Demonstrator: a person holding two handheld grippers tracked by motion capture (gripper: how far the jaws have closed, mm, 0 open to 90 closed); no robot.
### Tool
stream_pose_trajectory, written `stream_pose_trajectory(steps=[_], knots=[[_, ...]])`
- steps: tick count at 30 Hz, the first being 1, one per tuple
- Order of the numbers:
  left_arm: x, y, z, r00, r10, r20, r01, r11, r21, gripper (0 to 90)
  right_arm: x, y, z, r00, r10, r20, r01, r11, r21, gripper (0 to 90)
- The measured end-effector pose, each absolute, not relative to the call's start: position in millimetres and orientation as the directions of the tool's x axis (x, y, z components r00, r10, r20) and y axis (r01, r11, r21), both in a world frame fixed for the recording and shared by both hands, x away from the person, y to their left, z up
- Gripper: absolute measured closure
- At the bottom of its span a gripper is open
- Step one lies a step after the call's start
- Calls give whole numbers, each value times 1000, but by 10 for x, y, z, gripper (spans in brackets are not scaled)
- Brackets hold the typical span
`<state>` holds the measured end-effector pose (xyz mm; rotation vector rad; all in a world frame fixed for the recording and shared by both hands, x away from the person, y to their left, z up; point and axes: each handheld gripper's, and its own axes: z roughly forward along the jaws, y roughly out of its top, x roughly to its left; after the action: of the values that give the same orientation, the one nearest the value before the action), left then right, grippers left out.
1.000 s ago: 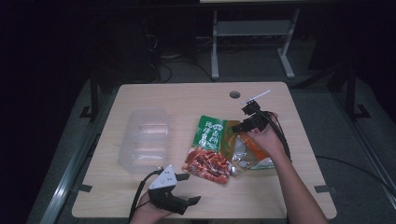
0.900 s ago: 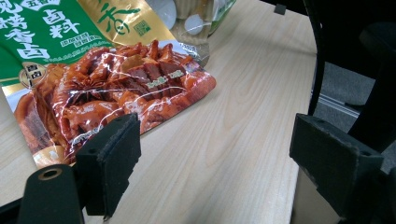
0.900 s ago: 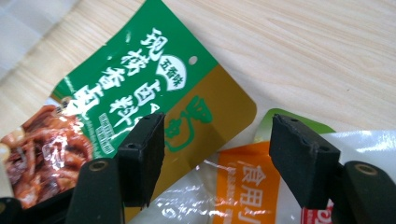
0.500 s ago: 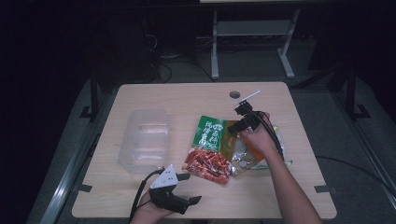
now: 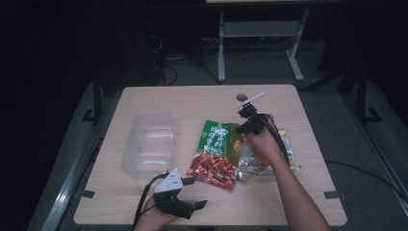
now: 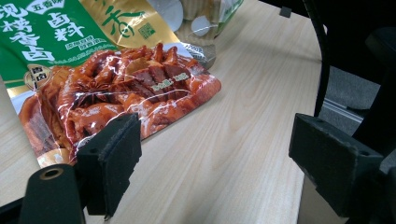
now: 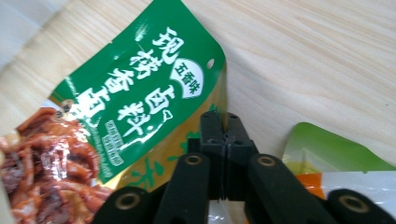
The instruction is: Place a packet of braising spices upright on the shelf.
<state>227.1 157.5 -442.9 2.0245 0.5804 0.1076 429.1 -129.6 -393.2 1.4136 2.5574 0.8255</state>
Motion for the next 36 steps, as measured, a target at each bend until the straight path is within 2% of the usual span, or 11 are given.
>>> stream_pose_trajectory(steps=[19, 28, 36], knots=[[2437, 1530, -4280, 851, 492, -180, 385, -354, 852, 168, 3882, -1384, -3465, -674, 711, 198, 643, 433, 632, 900], [2685, 1443, -4112, 812, 565, -144, 385, -334, 861, 168, 3610, -1415, -3102, -750, 644, 152, 542, 466, 700, 900], [2985, 1278, -4129, 750, 637, -177, 461, -312, 831, 168, 3371, -1480, -2886, -813, 573, 100, 448, 507, 737, 900]])
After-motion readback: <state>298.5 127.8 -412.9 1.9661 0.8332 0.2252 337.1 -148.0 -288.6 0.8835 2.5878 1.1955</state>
